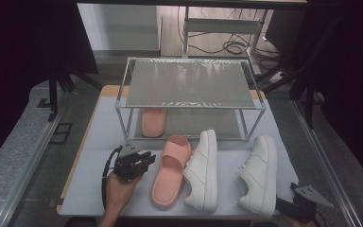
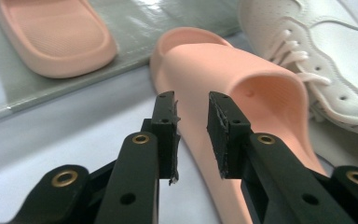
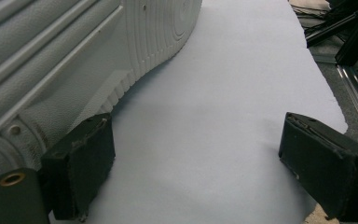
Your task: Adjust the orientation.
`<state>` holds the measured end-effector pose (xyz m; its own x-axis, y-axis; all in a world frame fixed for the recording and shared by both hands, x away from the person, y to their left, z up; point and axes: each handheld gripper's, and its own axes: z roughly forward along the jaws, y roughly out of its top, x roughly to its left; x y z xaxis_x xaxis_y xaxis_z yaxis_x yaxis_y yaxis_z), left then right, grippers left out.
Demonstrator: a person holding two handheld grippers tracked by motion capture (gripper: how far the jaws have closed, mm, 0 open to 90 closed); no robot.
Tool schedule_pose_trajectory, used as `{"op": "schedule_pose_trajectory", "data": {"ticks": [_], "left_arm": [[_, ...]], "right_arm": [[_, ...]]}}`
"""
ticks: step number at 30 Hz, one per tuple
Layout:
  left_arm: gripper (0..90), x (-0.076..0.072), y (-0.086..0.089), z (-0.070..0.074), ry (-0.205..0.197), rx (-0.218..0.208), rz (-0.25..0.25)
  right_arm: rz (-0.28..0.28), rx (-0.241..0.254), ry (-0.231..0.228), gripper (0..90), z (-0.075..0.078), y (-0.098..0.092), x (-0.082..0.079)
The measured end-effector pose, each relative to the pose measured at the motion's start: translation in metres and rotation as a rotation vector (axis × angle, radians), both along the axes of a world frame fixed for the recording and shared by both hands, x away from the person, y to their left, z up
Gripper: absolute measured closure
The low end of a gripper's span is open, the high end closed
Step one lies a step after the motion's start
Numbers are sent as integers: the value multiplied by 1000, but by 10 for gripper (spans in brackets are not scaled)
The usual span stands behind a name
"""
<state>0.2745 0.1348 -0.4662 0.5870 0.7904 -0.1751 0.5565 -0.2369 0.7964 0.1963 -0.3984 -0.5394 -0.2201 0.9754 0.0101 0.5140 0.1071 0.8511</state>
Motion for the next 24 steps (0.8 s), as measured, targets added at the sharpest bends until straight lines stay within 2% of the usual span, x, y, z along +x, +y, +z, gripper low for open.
{"op": "schedule_pose_trajectory", "data": {"ticks": [11,15,24], "left_arm": [[717,-7,-9,-7,21,8,-42],[699,-2,-14,-10,19,22,-29],[683,10,-23,-15,24,23,-20]], "right_arm": [[1,0,-1,101,0,0,0],[1,0,-1,101,0,0,0],[1,0,-1,101,0,0,0]]}}
